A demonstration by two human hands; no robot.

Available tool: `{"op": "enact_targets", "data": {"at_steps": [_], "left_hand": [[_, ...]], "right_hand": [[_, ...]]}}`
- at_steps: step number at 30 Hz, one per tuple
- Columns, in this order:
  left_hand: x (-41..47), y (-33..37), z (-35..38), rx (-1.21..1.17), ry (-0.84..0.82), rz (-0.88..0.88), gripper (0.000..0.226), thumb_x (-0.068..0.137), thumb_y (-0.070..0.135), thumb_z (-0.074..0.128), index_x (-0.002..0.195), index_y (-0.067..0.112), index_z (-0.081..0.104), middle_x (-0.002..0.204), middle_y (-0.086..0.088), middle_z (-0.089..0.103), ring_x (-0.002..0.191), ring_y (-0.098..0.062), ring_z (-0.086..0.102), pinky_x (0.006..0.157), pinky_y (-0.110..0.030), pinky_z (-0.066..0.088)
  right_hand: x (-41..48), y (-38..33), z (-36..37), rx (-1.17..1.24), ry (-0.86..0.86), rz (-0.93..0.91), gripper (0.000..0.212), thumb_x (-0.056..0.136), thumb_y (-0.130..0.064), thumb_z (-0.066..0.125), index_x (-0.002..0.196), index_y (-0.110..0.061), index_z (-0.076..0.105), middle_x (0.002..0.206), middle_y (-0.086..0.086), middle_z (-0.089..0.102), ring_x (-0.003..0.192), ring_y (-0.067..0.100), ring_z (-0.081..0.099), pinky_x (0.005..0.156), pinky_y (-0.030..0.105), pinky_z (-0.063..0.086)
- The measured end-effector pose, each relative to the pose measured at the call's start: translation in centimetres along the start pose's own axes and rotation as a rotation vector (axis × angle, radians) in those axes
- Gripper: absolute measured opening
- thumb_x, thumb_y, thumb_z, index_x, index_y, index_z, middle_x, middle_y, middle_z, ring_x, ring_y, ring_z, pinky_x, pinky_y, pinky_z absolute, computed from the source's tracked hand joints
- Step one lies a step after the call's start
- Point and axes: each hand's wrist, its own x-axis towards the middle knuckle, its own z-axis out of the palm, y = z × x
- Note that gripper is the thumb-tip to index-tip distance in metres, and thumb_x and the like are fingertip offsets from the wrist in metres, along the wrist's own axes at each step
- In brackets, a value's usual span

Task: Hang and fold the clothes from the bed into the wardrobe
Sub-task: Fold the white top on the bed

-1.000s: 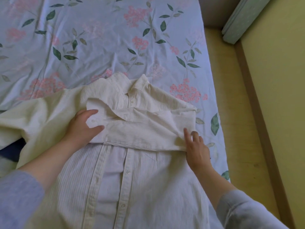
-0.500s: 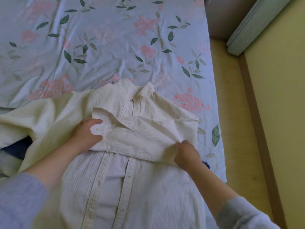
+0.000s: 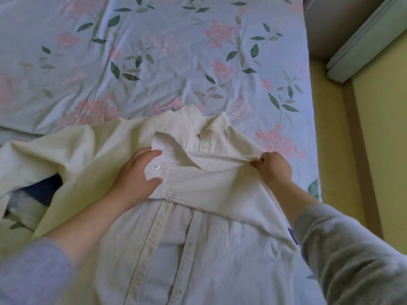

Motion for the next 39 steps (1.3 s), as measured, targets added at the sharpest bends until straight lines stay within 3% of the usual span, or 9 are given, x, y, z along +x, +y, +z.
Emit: {"op": "enact_targets", "data": {"at_steps": [5, 8, 13, 18, 25, 32, 34, 36, 39], "left_hand": [[0.9, 0.1, 0.7, 0.037, -0.047, -0.076, 0.061, 0.082, 0.009, 0.073, 0.138, 0.015, 0.049, 0.146, 0.001, 0.035, 0.126, -0.017, 0.044, 0.100, -0.018, 0.028], [0.6, -0.2, 0.0, 0.042, 0.054, -0.095, 0.043, 0.084, 0.013, 0.071, 0.125, 0.014, 0.057, 0.135, 0.000, 0.041, 0.101, -0.018, 0.056, 0.095, -0.028, 0.042], [-1.7, -4.3, -3.4, 0.017, 0.320, -0.228, 0.014, 0.086, 0.018, 0.068, 0.098, 0.019, 0.061, 0.108, -0.002, 0.057, 0.079, -0.010, 0.059, 0.071, -0.028, 0.045], [-3.9, -10.3, -7.8, -0.058, 0.453, -0.537, 0.013, 0.087, 0.022, 0.066, 0.095, 0.013, 0.067, 0.092, -0.009, 0.068, 0.080, -0.025, 0.061, 0.073, -0.032, 0.041], [-5.5, -16.4, -12.2, -0.315, 0.452, -0.763, 0.034, 0.087, 0.041, 0.059, 0.090, 0.007, 0.064, 0.093, -0.019, 0.068, 0.092, -0.037, 0.065, 0.091, -0.050, 0.051], [-5.3, -20.4, -14.1, -0.328, 0.319, -0.766, 0.048, 0.094, 0.047, 0.052, 0.081, 0.001, 0.060, 0.069, -0.002, 0.052, 0.071, -0.024, 0.053, 0.061, -0.034, 0.040], [-4.9, -21.9, -14.7, -0.589, 0.352, -0.893, 0.044, 0.092, 0.050, 0.054, 0.077, 0.009, 0.055, 0.080, -0.011, 0.054, 0.080, -0.029, 0.056, 0.079, -0.045, 0.051], [-5.1, -22.8, -15.3, -1.089, 0.452, -1.055, 0.046, 0.088, 0.053, 0.061, 0.099, 0.009, 0.051, 0.092, -0.015, 0.055, 0.090, -0.031, 0.058, 0.090, -0.047, 0.052], [-5.1, -24.5, -16.0, -1.250, 0.692, -1.059, 0.040, 0.089, 0.045, 0.065, 0.089, 0.006, 0.054, 0.086, -0.010, 0.060, 0.079, -0.023, 0.061, 0.076, -0.036, 0.054]], "right_hand": [[-0.7, -0.4, 0.1, 0.072, -0.035, 0.102, 0.056, 0.093, -0.037, 0.062, 0.135, -0.007, 0.040, 0.128, 0.018, 0.042, 0.100, 0.039, 0.057, 0.076, 0.042, 0.047], [-2.3, -2.2, 0.5, 0.134, -0.008, 0.019, 0.080, 0.091, -0.034, 0.066, 0.151, -0.010, 0.019, 0.148, 0.019, 0.029, 0.122, 0.040, 0.050, 0.096, 0.043, 0.045], [-6.2, -9.0, 1.6, 0.314, 0.041, -0.328, 0.048, 0.095, -0.027, 0.057, 0.140, -0.013, 0.046, 0.139, 0.007, 0.046, 0.114, 0.024, 0.056, 0.085, 0.031, 0.048], [-8.1, -18.6, 2.0, 0.452, 0.049, -0.479, 0.034, 0.094, -0.016, 0.054, 0.128, -0.015, 0.058, 0.124, 0.002, 0.056, 0.108, 0.021, 0.058, 0.087, 0.034, 0.051], [-8.8, -29.7, 3.1, 0.370, -0.026, -0.640, 0.032, 0.096, -0.018, 0.052, 0.127, -0.015, 0.060, 0.125, 0.002, 0.058, 0.107, 0.019, 0.059, 0.084, 0.029, 0.048], [-8.9, -39.4, 5.7, 0.155, -0.195, -0.770, 0.036, 0.097, -0.029, 0.054, 0.130, -0.015, 0.060, 0.128, 0.004, 0.058, 0.116, 0.021, 0.054, 0.094, 0.031, 0.047], [-9.3, -42.4, 6.5, 0.099, -0.218, -0.819, 0.044, 0.095, -0.035, 0.058, 0.134, -0.015, 0.057, 0.134, 0.005, 0.055, 0.123, 0.023, 0.050, 0.100, 0.032, 0.043], [-9.8, -45.1, 7.6, 0.046, -0.275, -0.818, 0.055, 0.091, -0.043, 0.062, 0.138, -0.017, 0.052, 0.138, 0.004, 0.051, 0.126, 0.023, 0.048, 0.101, 0.033, 0.042], [-10.4, -48.0, 9.5, -0.089, -0.295, -0.806, 0.042, 0.091, -0.033, 0.061, 0.129, -0.017, 0.057, 0.124, 0.005, 0.055, 0.114, 0.025, 0.054, 0.088, 0.033, 0.049]]}}
